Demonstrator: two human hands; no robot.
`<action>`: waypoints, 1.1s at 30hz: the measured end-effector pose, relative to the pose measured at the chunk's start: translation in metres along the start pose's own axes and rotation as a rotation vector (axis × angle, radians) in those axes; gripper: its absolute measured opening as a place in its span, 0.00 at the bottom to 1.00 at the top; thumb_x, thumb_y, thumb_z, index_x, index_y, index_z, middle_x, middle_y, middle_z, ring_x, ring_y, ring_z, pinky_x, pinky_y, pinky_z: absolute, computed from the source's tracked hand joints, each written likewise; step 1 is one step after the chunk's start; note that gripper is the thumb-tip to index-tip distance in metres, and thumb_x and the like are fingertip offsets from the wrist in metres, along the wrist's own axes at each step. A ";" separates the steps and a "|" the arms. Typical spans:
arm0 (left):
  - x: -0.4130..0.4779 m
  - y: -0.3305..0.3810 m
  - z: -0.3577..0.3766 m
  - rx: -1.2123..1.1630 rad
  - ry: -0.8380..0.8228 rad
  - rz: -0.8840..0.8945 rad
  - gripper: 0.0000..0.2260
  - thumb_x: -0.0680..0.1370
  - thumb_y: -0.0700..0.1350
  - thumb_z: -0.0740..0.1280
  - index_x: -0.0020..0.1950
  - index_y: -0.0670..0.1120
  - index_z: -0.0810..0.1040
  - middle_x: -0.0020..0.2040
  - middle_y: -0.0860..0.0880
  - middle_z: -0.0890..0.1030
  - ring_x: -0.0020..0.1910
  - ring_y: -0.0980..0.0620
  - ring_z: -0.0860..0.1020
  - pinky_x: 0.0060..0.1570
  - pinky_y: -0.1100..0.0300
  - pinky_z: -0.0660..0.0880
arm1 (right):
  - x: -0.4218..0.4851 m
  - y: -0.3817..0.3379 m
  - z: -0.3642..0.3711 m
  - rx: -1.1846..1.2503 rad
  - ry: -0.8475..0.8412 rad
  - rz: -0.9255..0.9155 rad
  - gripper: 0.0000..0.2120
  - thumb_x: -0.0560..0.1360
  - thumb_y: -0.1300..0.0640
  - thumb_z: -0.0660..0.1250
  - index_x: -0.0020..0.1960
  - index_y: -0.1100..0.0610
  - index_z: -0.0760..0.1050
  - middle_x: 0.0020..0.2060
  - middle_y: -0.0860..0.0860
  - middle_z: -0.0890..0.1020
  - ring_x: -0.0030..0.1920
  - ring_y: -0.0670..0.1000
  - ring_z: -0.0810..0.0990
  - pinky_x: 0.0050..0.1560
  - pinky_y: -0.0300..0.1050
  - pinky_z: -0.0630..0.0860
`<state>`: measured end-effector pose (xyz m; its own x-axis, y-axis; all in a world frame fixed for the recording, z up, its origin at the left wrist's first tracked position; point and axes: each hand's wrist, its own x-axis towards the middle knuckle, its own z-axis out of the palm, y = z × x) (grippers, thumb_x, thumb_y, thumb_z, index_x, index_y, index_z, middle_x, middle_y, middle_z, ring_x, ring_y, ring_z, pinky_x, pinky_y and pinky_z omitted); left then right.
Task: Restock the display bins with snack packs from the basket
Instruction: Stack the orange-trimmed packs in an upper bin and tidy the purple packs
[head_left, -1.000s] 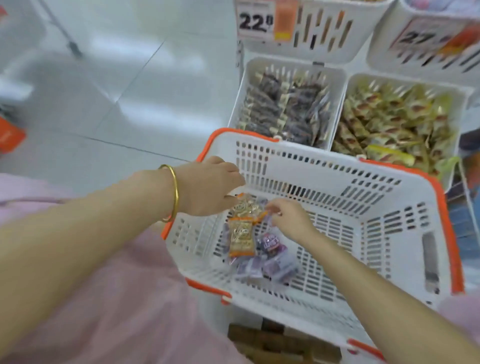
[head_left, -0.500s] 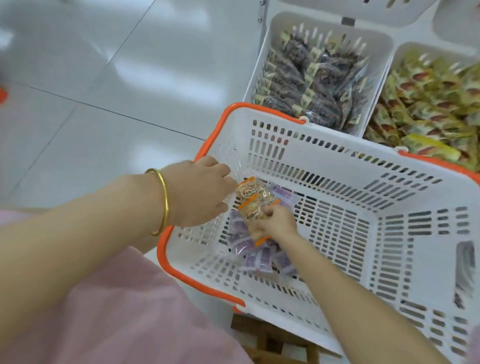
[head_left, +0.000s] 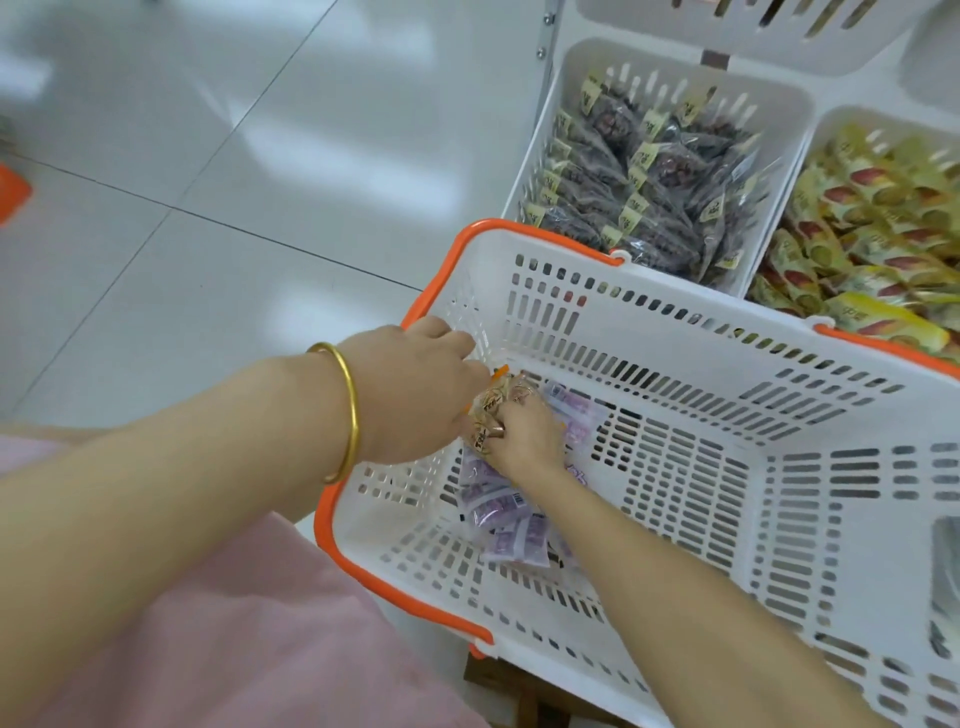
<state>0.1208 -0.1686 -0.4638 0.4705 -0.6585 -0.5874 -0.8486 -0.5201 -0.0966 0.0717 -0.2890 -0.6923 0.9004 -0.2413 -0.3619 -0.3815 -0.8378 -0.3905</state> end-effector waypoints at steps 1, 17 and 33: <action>0.001 0.000 -0.002 0.004 -0.008 -0.003 0.20 0.81 0.55 0.52 0.71 0.49 0.62 0.71 0.47 0.63 0.70 0.47 0.61 0.66 0.49 0.66 | -0.004 0.007 -0.011 0.178 -0.044 0.022 0.11 0.71 0.59 0.70 0.34 0.56 0.70 0.37 0.51 0.73 0.41 0.53 0.74 0.38 0.44 0.68; 0.048 0.065 -0.073 -1.802 0.024 -0.009 0.10 0.81 0.45 0.60 0.55 0.42 0.77 0.49 0.43 0.80 0.43 0.47 0.80 0.47 0.54 0.78 | -0.105 0.061 -0.226 1.437 -0.186 -0.091 0.19 0.66 0.66 0.72 0.55 0.64 0.72 0.43 0.56 0.80 0.39 0.51 0.81 0.41 0.42 0.79; 0.064 0.074 -0.100 -1.956 0.099 0.150 0.14 0.82 0.44 0.57 0.66 0.42 0.71 0.55 0.43 0.79 0.48 0.44 0.78 0.45 0.50 0.80 | -0.117 0.077 -0.254 1.541 0.228 0.058 0.06 0.74 0.65 0.67 0.47 0.54 0.77 0.39 0.50 0.81 0.36 0.45 0.79 0.38 0.38 0.74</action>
<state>0.1123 -0.3035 -0.4278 0.5006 -0.7338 -0.4592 0.4778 -0.2081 0.8534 -0.0100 -0.4499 -0.4649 0.8344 -0.4409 -0.3308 -0.1250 0.4332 -0.8926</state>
